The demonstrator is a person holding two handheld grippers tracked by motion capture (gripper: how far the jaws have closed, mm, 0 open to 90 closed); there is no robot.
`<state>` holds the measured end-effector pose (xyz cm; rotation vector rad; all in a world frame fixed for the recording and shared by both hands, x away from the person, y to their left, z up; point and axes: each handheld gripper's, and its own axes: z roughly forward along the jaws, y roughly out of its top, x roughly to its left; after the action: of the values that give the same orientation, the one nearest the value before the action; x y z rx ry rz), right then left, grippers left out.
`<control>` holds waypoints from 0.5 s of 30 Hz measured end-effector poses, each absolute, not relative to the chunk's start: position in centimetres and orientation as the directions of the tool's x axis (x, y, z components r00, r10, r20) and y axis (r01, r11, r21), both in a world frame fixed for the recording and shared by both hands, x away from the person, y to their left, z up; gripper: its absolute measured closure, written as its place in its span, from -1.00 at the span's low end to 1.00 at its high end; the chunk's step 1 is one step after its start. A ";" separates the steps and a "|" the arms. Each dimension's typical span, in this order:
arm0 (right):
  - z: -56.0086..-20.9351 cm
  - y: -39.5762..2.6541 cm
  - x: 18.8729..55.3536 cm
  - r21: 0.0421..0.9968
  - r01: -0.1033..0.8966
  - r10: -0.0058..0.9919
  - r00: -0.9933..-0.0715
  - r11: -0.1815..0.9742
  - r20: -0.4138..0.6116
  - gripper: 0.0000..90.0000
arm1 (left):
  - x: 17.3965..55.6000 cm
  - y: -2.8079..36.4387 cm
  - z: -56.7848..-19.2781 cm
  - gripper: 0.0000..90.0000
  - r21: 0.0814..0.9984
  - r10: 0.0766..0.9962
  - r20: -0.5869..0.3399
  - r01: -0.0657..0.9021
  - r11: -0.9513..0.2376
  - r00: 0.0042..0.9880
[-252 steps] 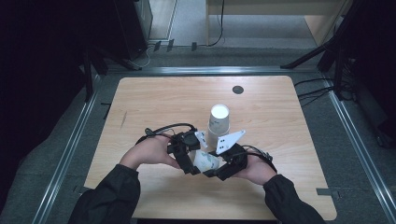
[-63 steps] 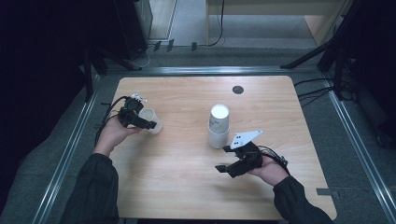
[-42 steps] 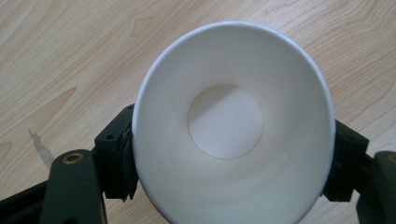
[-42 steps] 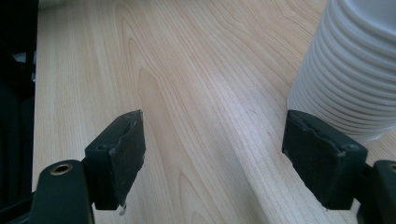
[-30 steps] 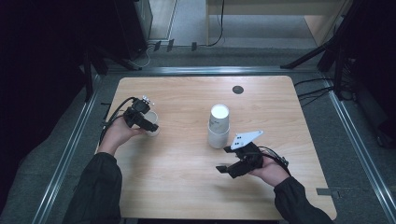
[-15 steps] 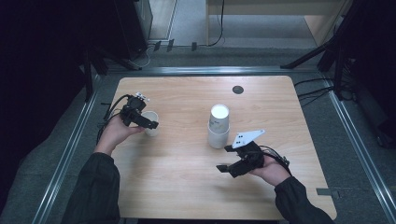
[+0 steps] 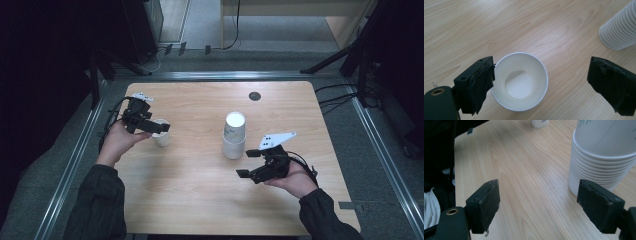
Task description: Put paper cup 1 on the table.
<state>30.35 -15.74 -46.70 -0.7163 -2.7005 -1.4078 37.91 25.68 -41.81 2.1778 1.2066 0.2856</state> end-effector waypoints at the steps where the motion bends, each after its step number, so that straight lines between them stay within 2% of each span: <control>1: -46.6 -15.8 30.3 0.782 0.384 0.378 -0.903 0.491 0.206 -0.58 | 37.8 25.6 -41.6 -0.82 0.624 0.819 -0.120 0.684 -0.378 0.562; 15: -45.8 -16.7 30.4 0.803 0.374 0.419 -0.891 0.465 0.172 -0.40 | 35.4 21.2 -40.1 -0.80 0.677 0.712 -0.195 0.617 -0.400 0.675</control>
<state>30.37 -16.70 -45.75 -0.7397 -2.7309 -1.4761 35.40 21.22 -40.06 2.1347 1.0185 0.1607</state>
